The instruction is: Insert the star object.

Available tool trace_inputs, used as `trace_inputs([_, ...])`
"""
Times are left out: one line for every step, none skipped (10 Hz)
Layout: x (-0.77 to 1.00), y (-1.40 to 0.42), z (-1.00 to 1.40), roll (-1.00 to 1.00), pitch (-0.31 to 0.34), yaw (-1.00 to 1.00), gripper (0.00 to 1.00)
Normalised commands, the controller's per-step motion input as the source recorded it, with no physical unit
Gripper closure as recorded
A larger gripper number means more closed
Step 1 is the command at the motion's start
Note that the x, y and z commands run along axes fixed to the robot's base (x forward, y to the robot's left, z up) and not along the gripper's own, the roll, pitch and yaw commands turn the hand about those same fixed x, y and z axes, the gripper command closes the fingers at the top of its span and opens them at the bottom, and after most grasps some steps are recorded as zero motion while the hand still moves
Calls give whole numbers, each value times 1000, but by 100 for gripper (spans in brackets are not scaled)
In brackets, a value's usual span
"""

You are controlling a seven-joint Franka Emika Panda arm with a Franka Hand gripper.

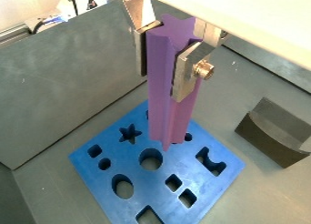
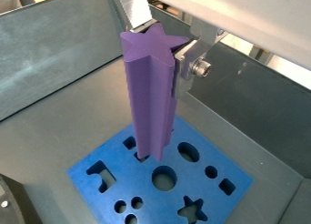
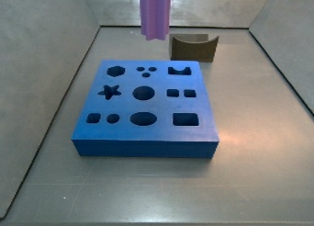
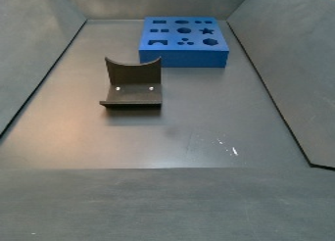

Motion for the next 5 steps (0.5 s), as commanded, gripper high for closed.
trace_inputs([-137, -20, -209, 66, 0, 0, 100])
trace_inputs([-257, -140, -231, 69, 0, -331, 100])
trace_inputs([-397, -9, -286, 29, 0, -749, 100])
trace_inputs([-357, 0, -449, 0, -26, -863, 100])
trace_inputs([-417, 0, -603, -4, -67, -826, 100])
